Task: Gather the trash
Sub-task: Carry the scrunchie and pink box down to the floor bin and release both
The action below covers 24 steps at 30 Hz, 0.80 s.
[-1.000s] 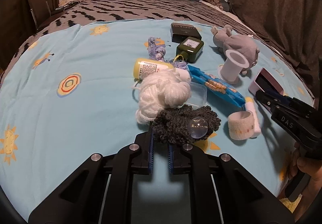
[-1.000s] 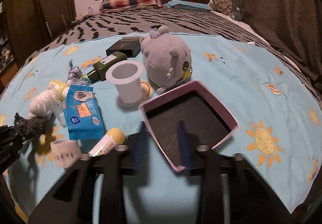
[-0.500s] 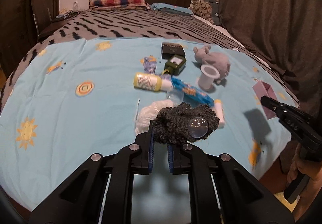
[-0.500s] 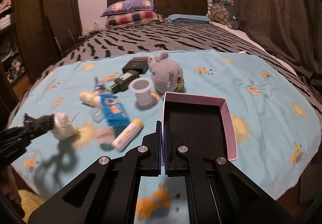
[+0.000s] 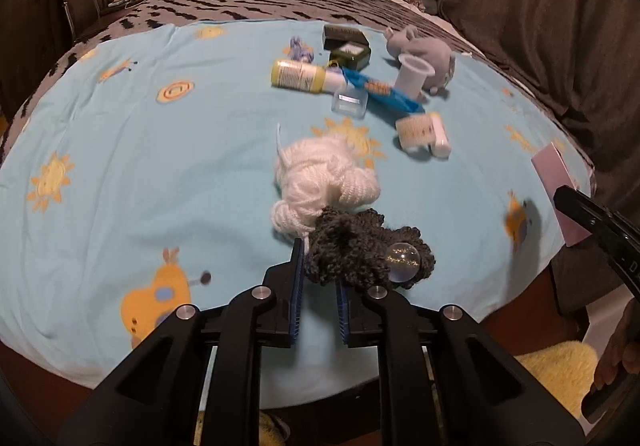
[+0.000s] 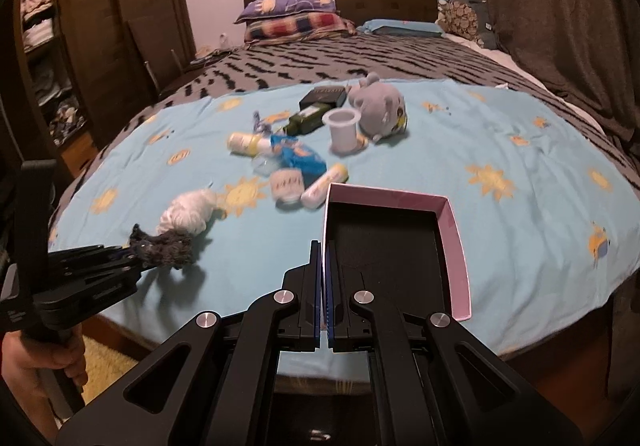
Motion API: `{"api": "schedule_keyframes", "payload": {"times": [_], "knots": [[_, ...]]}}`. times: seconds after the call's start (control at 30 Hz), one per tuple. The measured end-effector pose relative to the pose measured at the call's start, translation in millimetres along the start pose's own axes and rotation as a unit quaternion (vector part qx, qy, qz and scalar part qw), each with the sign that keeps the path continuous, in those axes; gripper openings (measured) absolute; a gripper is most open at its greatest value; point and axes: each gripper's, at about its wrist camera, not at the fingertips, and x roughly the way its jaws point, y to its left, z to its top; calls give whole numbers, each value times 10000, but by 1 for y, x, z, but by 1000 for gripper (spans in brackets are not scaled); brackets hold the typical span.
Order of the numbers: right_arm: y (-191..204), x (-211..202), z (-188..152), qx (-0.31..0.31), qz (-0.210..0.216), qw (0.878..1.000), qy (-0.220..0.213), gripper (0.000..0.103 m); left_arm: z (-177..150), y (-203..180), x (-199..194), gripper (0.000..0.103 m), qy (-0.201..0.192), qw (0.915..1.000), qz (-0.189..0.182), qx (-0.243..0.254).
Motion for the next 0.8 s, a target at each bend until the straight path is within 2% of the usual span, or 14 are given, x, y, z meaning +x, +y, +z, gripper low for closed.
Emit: {"api": "schedule_keyframes", "payload": {"times": [0.27, 0.53, 0.63, 0.8], "knots": [[13, -5, -34, -16, 312, 9994, 140, 3, -30, -13, -6, 7, -2, 9996, 83, 278], [21, -10, -71, -46, 548, 9979, 350, 3, -67, -31, -30, 5, -111, 9986, -94, 506], [20, -10, -88, -18, 590, 9969, 517, 3, -87, -37, -27, 5, 19, 9982, -185, 570], [14, 11, -122, 100, 576, 9929, 1032, 3, -125, -40, 0, 5, 546, 9963, -341, 571]]}}
